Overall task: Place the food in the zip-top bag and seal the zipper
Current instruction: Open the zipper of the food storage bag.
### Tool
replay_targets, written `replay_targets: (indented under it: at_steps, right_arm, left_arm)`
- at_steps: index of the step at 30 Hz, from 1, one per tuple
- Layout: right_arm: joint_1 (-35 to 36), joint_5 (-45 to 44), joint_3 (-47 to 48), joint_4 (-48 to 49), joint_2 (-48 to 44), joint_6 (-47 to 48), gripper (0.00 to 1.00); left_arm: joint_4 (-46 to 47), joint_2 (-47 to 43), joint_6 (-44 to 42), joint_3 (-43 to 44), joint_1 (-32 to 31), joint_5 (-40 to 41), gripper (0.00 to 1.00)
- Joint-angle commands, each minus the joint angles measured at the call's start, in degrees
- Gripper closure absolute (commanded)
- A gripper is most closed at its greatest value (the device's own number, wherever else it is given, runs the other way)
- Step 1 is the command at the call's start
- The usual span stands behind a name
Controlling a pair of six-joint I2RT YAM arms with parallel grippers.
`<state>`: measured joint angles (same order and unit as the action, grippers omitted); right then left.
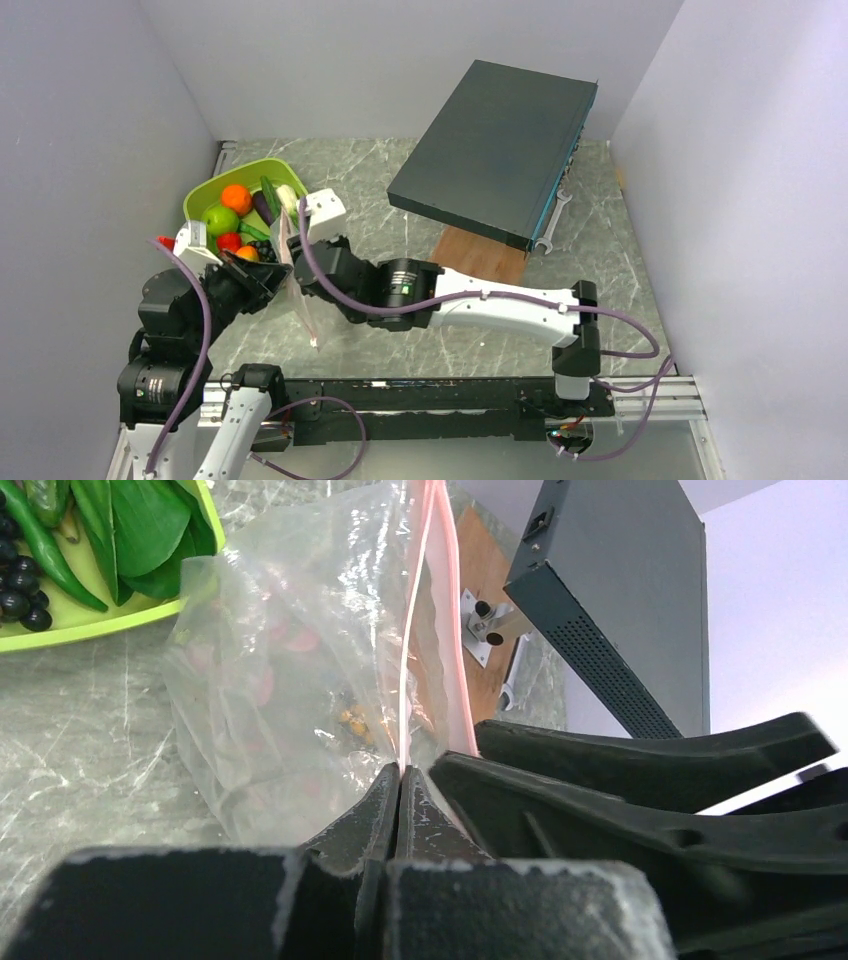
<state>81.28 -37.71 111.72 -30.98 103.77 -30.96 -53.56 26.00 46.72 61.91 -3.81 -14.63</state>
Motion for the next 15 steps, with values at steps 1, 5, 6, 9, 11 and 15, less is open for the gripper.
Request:
replay_targets:
  at_steps: [1, 5, 6, 9, 11, 15]
  right_arm:
    - [1.41, -12.3, 4.7, -6.3, 2.54, 3.92, 0.58]
    - [1.43, -8.97, 1.2, -1.66, 1.29, 6.53, 0.58]
    - [1.43, -8.35, 1.25, -1.49, 1.32, 6.45, 0.58]
    - [1.37, -6.48, 1.28, -0.71, 2.2, 7.59, 0.65]
    - [1.38, -4.74, -0.02, 0.39, 1.92, 8.22, 1.0]
    - [1.55, -19.3, -10.43, 5.73, -6.63, 6.26, 1.0]
  left_arm:
    - [-0.47, -0.16, 1.56, 0.81, 0.01, 2.09, 1.0]
    - [-0.93, -0.39, 1.54, 0.15, 0.03, 2.41, 1.0]
    - [-0.34, -0.54, 1.61, -0.14, 0.03, 1.8, 1.0]
    - [0.76, -0.57, 0.12, -0.51, 0.03, 0.85, 1.0]
    - [-2.08, -0.49, -1.88, 0.68, 0.03, 3.32, 1.0]
    - [-10.55, -0.51, -8.82, 4.38, 0.03, 11.25, 1.0]
